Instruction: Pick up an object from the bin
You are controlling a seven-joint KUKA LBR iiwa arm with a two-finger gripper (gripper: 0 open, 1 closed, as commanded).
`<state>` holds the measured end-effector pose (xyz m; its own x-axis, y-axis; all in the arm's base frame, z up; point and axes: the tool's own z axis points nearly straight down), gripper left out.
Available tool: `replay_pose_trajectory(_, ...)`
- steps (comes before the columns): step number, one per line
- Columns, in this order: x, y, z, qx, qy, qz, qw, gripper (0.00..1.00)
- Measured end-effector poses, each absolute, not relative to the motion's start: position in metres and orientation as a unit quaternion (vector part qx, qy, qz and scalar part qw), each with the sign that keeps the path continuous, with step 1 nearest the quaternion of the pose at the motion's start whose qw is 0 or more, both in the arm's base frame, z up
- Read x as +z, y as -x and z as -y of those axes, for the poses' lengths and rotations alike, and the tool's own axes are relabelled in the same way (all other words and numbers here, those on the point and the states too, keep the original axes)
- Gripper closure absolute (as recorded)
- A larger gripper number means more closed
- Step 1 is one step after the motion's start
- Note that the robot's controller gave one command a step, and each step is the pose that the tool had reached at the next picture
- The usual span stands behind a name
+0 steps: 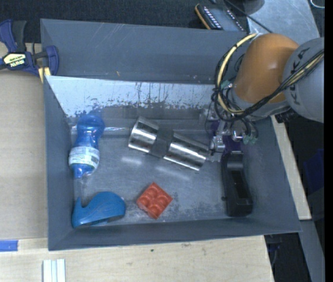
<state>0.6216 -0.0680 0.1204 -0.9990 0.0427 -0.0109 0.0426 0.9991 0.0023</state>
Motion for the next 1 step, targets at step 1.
replay_pose_trajectory(1,0.1002,-0.5934,0.0353,0.001,-0.047,-0.999,-0.001,0.0)
